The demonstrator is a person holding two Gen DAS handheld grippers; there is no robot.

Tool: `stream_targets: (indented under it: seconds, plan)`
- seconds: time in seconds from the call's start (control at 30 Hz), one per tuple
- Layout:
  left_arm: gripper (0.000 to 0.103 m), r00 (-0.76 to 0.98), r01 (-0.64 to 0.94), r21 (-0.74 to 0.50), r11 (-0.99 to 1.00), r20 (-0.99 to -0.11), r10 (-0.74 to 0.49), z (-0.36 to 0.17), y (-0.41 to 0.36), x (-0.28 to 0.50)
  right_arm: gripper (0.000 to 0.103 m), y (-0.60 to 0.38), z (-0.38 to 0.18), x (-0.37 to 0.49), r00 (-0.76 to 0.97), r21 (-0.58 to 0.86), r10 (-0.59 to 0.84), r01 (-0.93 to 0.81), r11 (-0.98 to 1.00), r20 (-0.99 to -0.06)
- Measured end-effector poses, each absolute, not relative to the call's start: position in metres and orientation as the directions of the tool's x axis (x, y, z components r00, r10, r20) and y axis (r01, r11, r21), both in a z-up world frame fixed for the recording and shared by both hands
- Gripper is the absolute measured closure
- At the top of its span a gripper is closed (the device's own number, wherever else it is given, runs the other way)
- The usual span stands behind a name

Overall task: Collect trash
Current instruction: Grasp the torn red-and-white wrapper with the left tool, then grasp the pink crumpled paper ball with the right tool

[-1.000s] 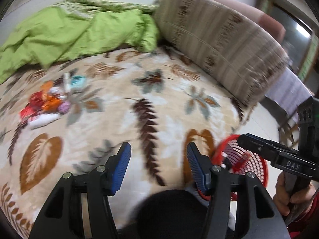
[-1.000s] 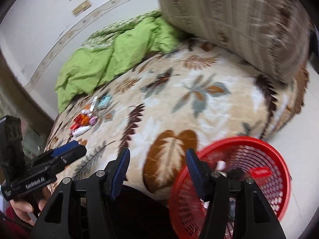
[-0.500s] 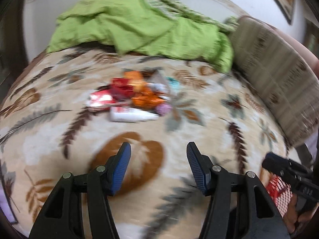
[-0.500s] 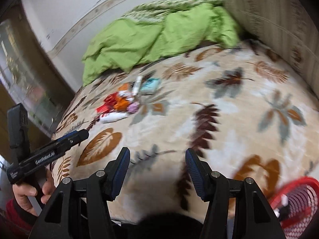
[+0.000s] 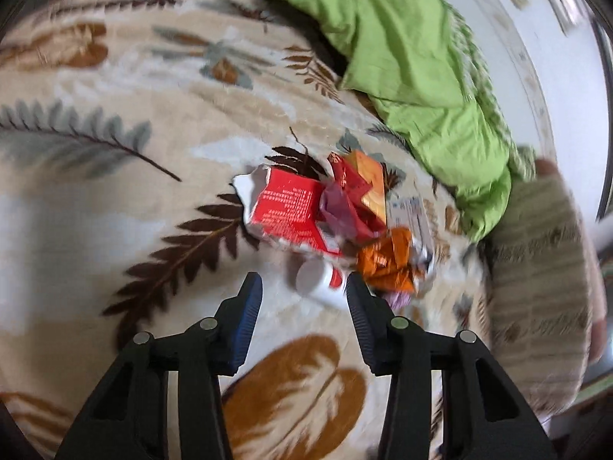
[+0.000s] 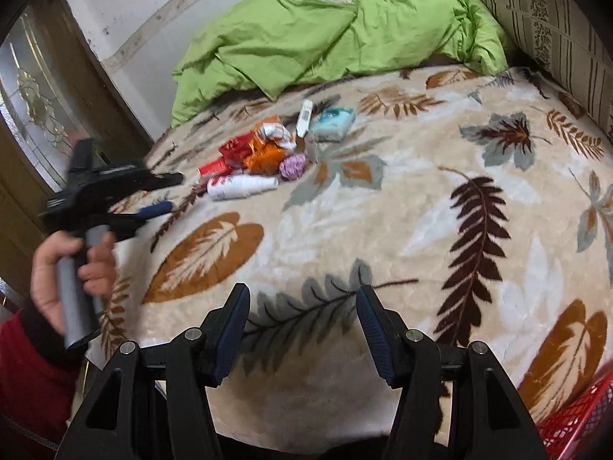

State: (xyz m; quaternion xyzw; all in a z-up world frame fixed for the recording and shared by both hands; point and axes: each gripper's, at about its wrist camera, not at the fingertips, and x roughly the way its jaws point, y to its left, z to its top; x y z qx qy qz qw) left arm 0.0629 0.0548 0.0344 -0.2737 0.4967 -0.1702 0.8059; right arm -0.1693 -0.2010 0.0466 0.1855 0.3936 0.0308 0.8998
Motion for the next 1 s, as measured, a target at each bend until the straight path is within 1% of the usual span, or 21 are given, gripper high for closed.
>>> stream_targets:
  seconds: [0.07,0.1,0.23,0.27,0.3,0.33,0.37,0.47,0.6,0.67,0.73,0.83,0.93,1.0]
  plan:
    - [0.06,0.453,-0.029,-0.617,0.787,-0.71,-0.54,0.027,0.053,0.074,0.042,-0.202,0.045,-0.169,0.687,0.368,0.21,0.091,0.925,-0.696]
    - [0.062,0.453,-0.059,-0.624,0.779,-0.712,-0.536,0.021,0.051,0.081,0.042,-0.202,0.044,-0.169,0.688,0.374,0.216,0.088,0.923,-0.693]
    - [0.063,0.453,-0.126,-0.672,0.73,-0.694,-0.56,0.003,0.05,0.099,0.042,-0.201,0.043,-0.168,0.685,0.386,0.235,0.073,0.92,-0.69]
    - [0.066,0.461,-0.124,-0.659,0.742,-0.7,-0.545,0.003,0.046,0.102,0.042,-0.201,0.043,-0.167,0.684,0.388,0.24,0.068,0.919,-0.689]
    - [0.075,0.465,-0.119,-0.644,0.756,-0.709,-0.531,0.003,0.043,0.104,0.042,-0.2,0.043,-0.166,0.683,0.39,0.245,0.064,0.919,-0.688]
    - [0.082,0.468,-0.118,-0.628,0.769,-0.719,-0.515,0.003,0.042,0.106,0.042,-0.2,0.042,-0.166,0.682,0.393,0.25,0.061,0.918,-0.688]
    - [0.091,0.47,-0.117,-0.619,0.777,-0.724,-0.506,0.002,0.04,0.108,0.042,-0.2,0.042,-0.165,0.68,0.396,0.254,0.058,0.916,-0.687]
    - [0.092,0.482,-0.101,-0.605,0.79,-0.724,-0.493,0.003,0.04,0.104,0.042,-0.199,0.04,-0.163,0.673,0.403,0.264,0.055,0.914,-0.691]
    - [0.097,0.534,-0.006,-0.547,0.837,-0.709,-0.46,0.023,0.042,0.082,0.042,-0.198,0.039,-0.157,0.657,0.409,0.281,0.047,0.911,-0.7]
    - [0.098,0.565,0.044,-0.507,0.861,-0.698,-0.44,0.037,0.048,0.067,0.042,-0.201,0.039,-0.15,0.647,0.428,0.296,0.051,0.903,-0.703]
    - [0.098,0.586,0.069,-0.481,0.874,-0.689,-0.426,0.047,0.057,0.052,0.042,-0.205,0.041,-0.138,0.65,0.43,0.295,0.054,0.901,-0.7]
    - [0.098,0.605,0.095,-0.46,0.883,-0.678,-0.418,0.056,0.071,0.03,0.042,-0.208,0.047,-0.109,0.668,0.392,0.264,0.045,0.919,-0.696]
    - [0.098,0.616,0.109,-0.444,0.889,-0.672,-0.411,0.06,0.084,0.014,0.045,-0.212,0.044,-0.079,0.665,0.392,0.256,0.06,0.918,-0.701]
    - [0.098,0.623,0.119,-0.429,0.896,-0.671,-0.403,0.062,0.092,0.003,0.045,-0.215,0.041,-0.057,0.665,0.4,0.246,0.086,0.913,-0.705]
